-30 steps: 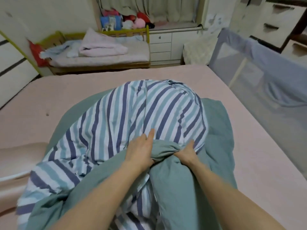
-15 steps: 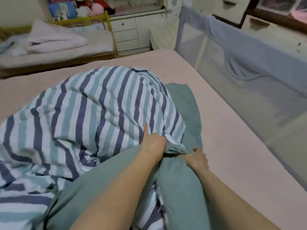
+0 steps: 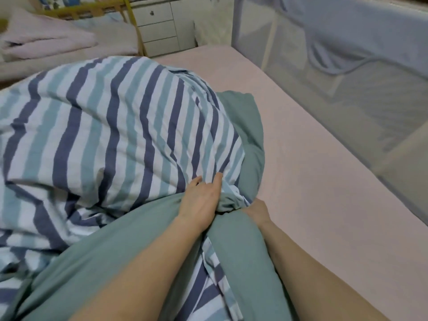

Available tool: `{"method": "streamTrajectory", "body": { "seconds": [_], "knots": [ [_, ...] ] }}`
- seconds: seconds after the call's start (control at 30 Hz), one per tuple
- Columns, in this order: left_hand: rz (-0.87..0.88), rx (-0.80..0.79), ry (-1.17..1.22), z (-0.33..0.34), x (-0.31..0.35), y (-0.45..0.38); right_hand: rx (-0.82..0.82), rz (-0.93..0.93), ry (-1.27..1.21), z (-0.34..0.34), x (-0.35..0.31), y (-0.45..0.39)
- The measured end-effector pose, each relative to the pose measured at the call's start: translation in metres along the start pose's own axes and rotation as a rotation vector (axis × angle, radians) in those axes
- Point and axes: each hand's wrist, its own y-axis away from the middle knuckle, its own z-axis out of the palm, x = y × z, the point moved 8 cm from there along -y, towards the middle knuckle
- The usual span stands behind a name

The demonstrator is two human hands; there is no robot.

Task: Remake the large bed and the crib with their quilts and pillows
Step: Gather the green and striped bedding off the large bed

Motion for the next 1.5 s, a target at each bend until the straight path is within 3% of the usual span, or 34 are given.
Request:
{"method": "streamTrajectory", "body": {
  "seconds": [0.23, 0.37, 0.53, 0.7, 0.87, 0.97, 1.17, 1.27, 1.37, 1.5],
  "knots": [
    [0.006, -0.039, -0.138, -0.054, -0.021, 0.065, 0.075, -0.339, 0.479, 0.01, -0.072, 0.094],
    [-0.052, -0.155, -0.099, -0.1, -0.036, 0.117, 0.001, -0.538, 0.733, 0.014, -0.117, 0.193],
    [-0.145, -0.305, 0.05, -0.172, -0.058, 0.215, -0.04, -0.768, 0.857, 0.015, -0.161, 0.333],
    [-0.148, -0.317, 0.221, -0.259, -0.057, 0.336, -0.045, -0.952, 1.016, 0.0, -0.195, 0.493],
    [-0.023, -0.396, 0.215, -0.338, -0.021, 0.42, -0.074, -1.107, 1.094, -0.034, -0.214, 0.603],
    [0.045, -0.337, 0.209, -0.371, -0.011, 0.439, -0.031, -1.171, 1.185, -0.056, -0.232, 0.65],
    [-0.086, 0.041, 0.115, -0.382, -0.022, 0.429, 0.132, -1.058, 1.11, -0.069, -0.252, 0.625],
    [-0.252, 0.045, 0.24, -0.341, -0.039, 0.415, 0.188, -1.002, 1.105, -0.049, -0.245, 0.577],
    [-0.381, 0.031, 0.318, -0.293, -0.067, 0.391, 0.198, -1.059, 1.176, -0.013, -0.242, 0.524],
    [-0.525, 0.04, 0.383, -0.258, -0.109, 0.358, 0.067, -1.223, 1.147, 0.039, -0.258, 0.443]
  ]
}}
